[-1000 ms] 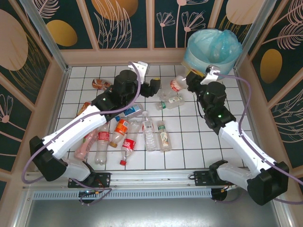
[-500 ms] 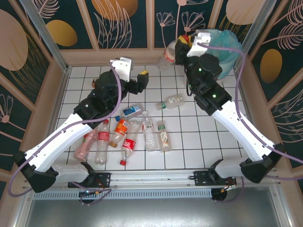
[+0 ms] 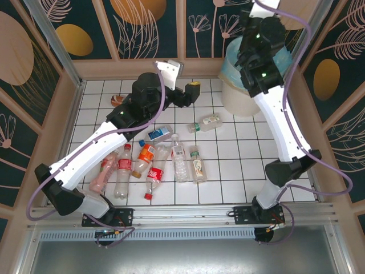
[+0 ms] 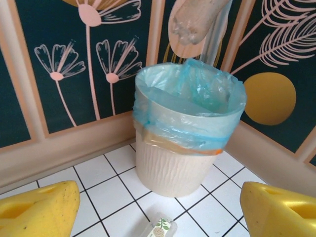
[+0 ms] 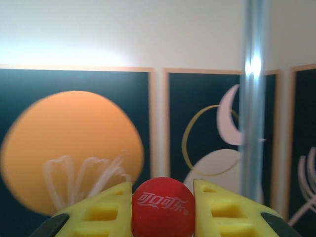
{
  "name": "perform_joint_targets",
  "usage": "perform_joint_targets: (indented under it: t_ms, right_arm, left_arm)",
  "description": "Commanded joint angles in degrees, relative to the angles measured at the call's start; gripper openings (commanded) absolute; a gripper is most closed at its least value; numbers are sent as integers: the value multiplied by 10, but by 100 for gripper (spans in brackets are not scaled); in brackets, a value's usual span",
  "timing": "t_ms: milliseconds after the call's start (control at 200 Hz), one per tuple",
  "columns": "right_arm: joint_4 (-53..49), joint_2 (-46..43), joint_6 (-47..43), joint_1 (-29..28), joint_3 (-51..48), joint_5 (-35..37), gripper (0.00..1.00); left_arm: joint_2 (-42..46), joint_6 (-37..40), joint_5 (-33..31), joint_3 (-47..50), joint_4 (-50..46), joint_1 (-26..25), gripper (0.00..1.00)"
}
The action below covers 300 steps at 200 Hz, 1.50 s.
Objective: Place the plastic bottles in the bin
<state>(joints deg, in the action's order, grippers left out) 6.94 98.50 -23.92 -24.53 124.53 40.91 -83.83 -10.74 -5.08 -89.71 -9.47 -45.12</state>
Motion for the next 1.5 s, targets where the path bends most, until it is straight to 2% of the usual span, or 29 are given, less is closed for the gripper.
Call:
perform_joint_targets:
  t_ms: [0,230,510,656,886,1121,1416,1496]
  right_arm:
    - [-45,41,7,36,14,10,0]
    - [-194,118,113,54,59,-13,0]
    - [-261,175,181,66,45,-58,0]
    - [-219,177,151,54,14,-29,0]
    - [-257,172,194,41,6,7,0]
    - [-256,160,270,48,-73,-21,0]
    - [-279,169,296,88,-63,-85,0]
    - [-289,170,303,99,-58,-105,6]
  left_arm:
    - [-1,5,22,0,16,-1,85]
    - [-2,0,44,31,31,-1,85]
    - [5,5,45,74,41,-1,85]
    - [6,6,39,86,43,-1,86]
    - [7,5,38,92,48,-1,86]
    - [1,0,34,89,44,-1,86]
    - [0,2,30,92,44,-1,87]
    - [-2,2,30,93,44,-1,87]
